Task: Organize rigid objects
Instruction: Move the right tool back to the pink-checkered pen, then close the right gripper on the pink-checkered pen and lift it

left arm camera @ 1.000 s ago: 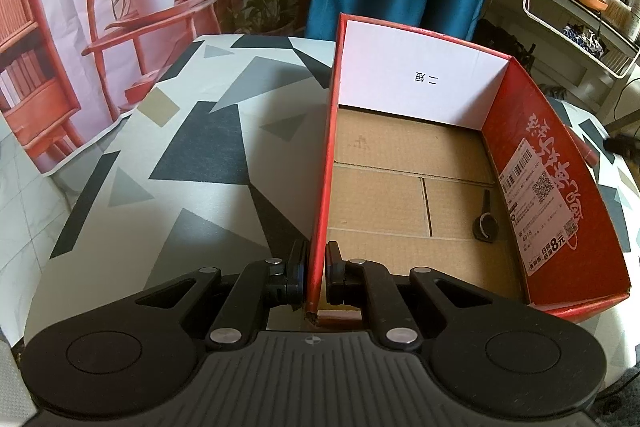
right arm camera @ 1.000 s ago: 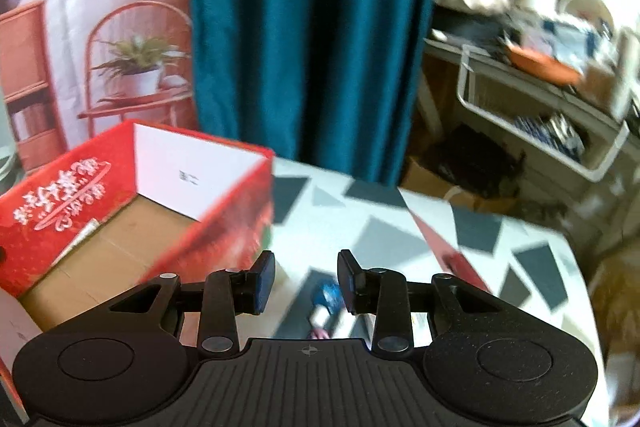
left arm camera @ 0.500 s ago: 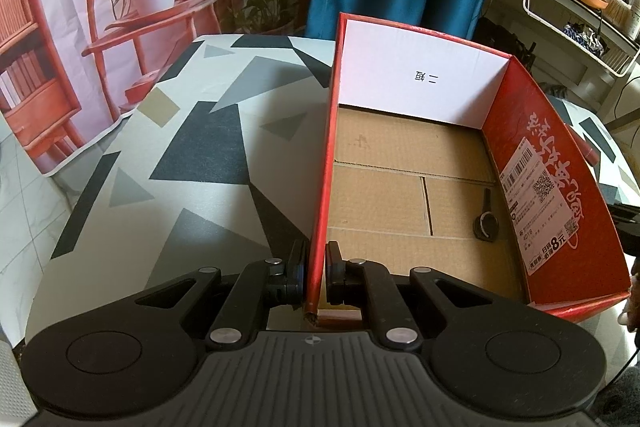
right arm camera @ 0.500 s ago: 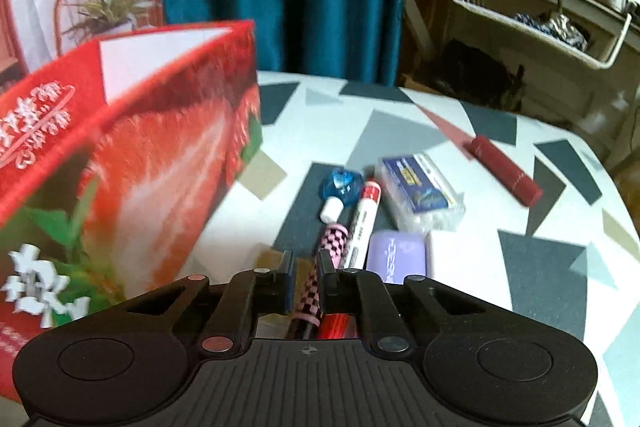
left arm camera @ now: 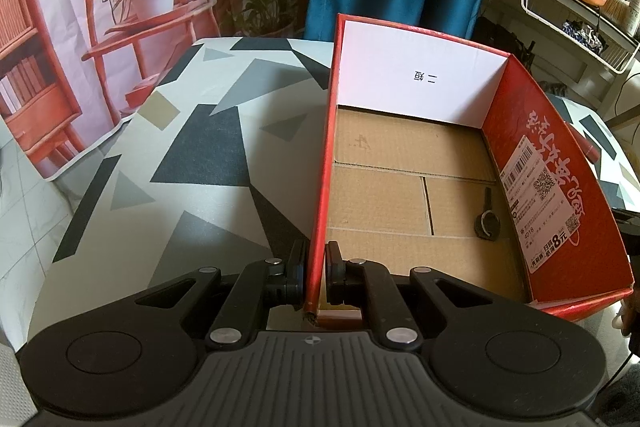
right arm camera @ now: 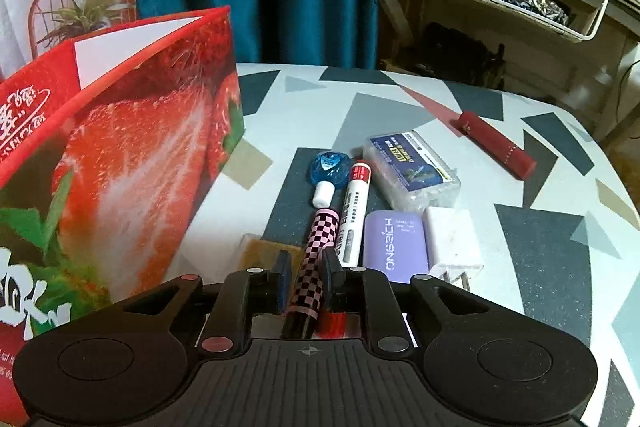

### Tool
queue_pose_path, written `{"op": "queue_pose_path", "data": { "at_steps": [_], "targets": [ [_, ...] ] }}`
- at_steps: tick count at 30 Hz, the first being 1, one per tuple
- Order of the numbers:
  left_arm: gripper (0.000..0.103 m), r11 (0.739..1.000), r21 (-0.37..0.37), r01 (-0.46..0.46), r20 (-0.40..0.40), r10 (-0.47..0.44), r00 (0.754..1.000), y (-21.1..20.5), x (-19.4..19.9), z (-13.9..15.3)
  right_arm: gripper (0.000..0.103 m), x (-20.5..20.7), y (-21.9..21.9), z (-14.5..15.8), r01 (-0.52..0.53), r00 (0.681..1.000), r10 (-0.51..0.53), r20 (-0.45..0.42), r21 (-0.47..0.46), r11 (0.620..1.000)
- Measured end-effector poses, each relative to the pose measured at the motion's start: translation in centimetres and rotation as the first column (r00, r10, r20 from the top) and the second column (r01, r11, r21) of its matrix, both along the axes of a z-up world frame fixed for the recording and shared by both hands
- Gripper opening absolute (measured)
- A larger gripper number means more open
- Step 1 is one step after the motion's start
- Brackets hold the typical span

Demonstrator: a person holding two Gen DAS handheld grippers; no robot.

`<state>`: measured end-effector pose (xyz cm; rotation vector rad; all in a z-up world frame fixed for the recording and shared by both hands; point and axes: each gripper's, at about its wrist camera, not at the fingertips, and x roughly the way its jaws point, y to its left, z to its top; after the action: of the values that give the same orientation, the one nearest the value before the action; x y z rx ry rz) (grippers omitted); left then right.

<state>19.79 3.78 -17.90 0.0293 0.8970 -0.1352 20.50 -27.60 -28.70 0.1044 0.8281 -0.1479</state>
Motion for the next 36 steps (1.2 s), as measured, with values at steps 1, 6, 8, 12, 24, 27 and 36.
{"op": "queue_pose_path", "data": {
  "at_steps": [1,6,8,12,24,27,36],
  "targets": [
    [0.011,1.0,0.001,0.0,0.001,0.0,1.0,0.0,0.0,0.0,0.015,-0.1,0.0,0.0,0.006,1.0,-0.006,-0.003,0.008,1.0],
    [0.011,1.0,0.01,0.002,0.006,-0.002,1.0,-0.1,-0.1,0.0,0.013,-1.1,-0.4,-0.1,0.039,0.999,-0.039,-0.002,0.066,0.997],
    [0.011,1.0,0.011,0.004,0.005,-0.004,1.0,-0.1,-0.1,0.0,0.013,-1.5,-0.5,-0.2,0.055,0.998,-0.056,0.009,0.083,0.995],
    [0.011,1.0,0.011,0.01,0.005,-0.01,1.0,0.0,0.0,0.0,0.013,-1.9,-0.4,-0.4,0.073,0.997,-0.075,0.026,0.092,0.993],
    [0.011,1.0,0.01,0.009,0.006,-0.009,1.0,0.0,-0.1,-0.1,0.016,-2.2,0.5,-0.1,0.045,0.999,-0.044,-0.006,0.088,0.995],
    [0.011,1.0,0.008,0.009,0.005,-0.009,1.0,0.1,-0.1,-0.1,0.019,-1.9,0.8,-0.1,0.023,0.999,-0.021,-0.025,0.084,0.996],
    [0.011,1.0,0.005,0.009,0.004,-0.009,1.0,0.0,0.0,-0.1,0.017,-2.0,0.8,-0.4,0.018,0.999,-0.015,-0.032,0.082,0.996]
  ]
}}
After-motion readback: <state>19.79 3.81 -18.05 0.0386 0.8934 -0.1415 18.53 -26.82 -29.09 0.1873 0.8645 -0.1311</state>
